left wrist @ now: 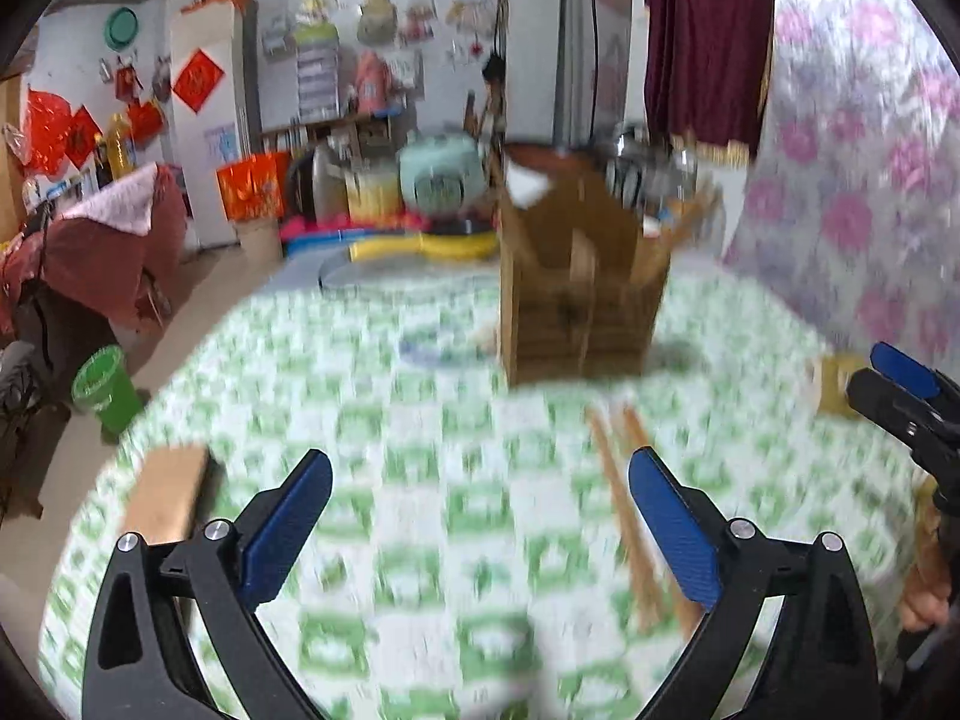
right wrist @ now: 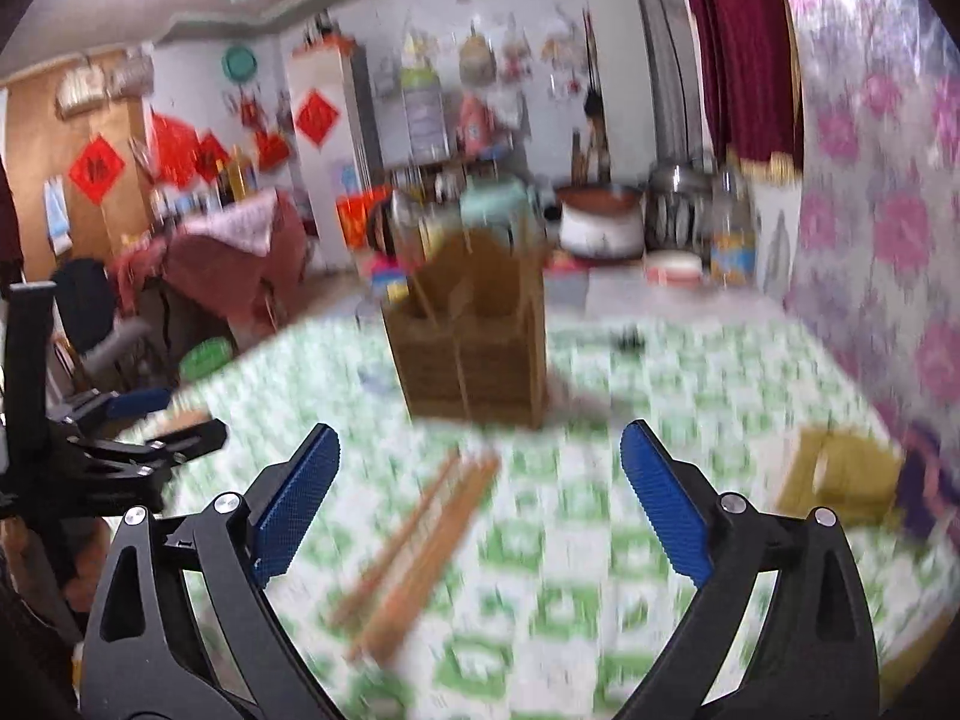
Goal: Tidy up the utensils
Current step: 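Bring both open tools back down to the remaining chopsticks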
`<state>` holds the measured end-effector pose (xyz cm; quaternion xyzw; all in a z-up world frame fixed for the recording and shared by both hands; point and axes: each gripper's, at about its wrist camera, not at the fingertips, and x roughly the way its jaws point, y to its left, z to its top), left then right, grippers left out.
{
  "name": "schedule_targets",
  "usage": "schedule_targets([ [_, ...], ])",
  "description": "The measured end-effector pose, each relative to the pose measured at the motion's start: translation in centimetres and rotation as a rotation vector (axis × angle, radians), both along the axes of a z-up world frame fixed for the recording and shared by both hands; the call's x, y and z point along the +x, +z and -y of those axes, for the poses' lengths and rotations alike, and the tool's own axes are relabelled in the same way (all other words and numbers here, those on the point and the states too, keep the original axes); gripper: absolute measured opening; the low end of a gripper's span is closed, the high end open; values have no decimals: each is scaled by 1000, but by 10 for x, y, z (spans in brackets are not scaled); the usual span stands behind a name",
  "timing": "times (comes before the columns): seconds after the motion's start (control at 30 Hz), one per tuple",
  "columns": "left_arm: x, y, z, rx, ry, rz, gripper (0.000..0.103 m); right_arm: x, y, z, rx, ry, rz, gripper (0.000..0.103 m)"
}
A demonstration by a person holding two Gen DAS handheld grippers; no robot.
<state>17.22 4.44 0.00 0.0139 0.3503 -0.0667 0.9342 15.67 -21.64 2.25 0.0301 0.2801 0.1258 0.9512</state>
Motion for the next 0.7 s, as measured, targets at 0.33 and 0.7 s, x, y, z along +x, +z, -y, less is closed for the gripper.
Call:
schedule_targets([
  [0.33, 7, -67, -1, -52, -11, -158, 97, 19, -59, 17, 38, -6, -185, 92],
  [0.7, 12, -81, -1, -88, -34, -245, 97, 14, -89, -21, -136, 159, -321, 95],
])
